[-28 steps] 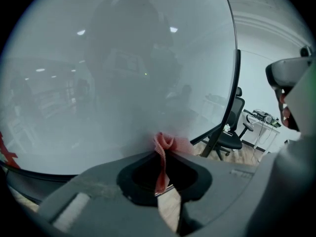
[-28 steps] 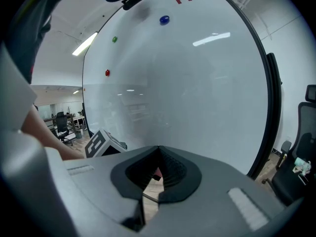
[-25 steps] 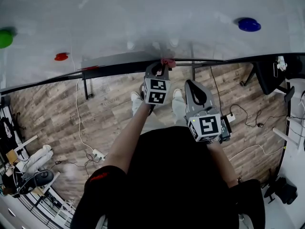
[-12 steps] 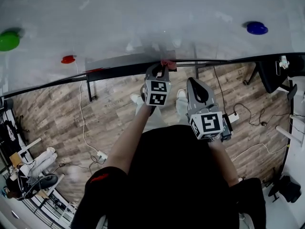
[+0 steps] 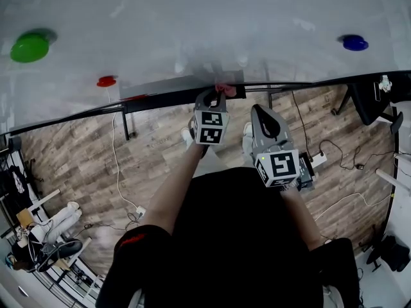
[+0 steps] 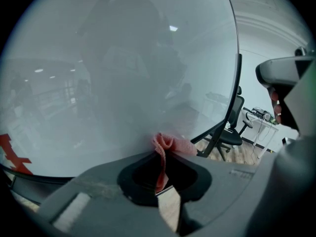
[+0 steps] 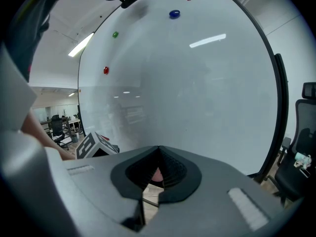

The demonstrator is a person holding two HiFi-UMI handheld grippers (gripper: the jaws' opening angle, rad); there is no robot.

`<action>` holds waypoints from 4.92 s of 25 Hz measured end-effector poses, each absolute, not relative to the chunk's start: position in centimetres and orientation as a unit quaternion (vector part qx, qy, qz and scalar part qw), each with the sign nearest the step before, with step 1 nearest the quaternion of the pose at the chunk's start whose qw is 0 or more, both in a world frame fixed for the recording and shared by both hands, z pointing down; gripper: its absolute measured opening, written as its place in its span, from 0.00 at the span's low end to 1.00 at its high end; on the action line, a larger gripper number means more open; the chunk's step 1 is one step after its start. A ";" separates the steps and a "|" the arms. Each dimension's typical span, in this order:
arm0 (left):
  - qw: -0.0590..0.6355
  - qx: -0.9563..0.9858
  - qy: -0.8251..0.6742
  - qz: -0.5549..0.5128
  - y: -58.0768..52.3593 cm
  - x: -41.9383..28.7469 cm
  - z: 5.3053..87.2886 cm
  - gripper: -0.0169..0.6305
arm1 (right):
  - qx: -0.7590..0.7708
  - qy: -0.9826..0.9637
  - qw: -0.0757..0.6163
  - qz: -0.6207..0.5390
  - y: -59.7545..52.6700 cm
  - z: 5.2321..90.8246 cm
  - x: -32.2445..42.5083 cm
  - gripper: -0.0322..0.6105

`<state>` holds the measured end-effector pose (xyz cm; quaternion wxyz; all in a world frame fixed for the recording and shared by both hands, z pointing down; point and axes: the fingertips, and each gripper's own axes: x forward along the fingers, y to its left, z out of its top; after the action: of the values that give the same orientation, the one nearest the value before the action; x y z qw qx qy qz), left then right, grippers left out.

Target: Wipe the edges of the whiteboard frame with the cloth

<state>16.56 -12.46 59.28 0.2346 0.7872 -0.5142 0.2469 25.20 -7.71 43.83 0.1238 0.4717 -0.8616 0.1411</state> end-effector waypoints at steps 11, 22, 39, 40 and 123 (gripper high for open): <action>0.235 0.783 -0.518 0.251 -11.9 13.4 59.5 0.07 | 0.471 -0.861 0.125 0.146 -7.4 44.6 23.1 0.05; 0.244 0.776 -0.522 0.255 -11.1 10.3 59.7 0.07 | 0.470 -0.861 0.127 0.146 -6.5 44.6 20.7 0.05; 0.238 0.779 -0.523 0.250 -11.0 5.8 59.9 0.07 | 0.468 -0.863 0.129 0.144 -6.4 44.8 16.0 0.05; 0.240 0.778 -0.524 0.250 -11.0 5.4 60.1 0.07 | 0.467 -0.863 0.130 0.144 -6.4 44.9 15.7 0.05; 0.241 0.796 -0.500 0.241 -9.1 -8.0 60.1 0.07 | 0.490 -0.851 0.143 0.127 -2.3 43.8 -0.5 0.05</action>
<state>-8.00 -9.11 60.12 0.2415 0.7960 -0.5002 0.2406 -0.51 -2.27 43.85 0.1433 0.4898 -0.8506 0.1266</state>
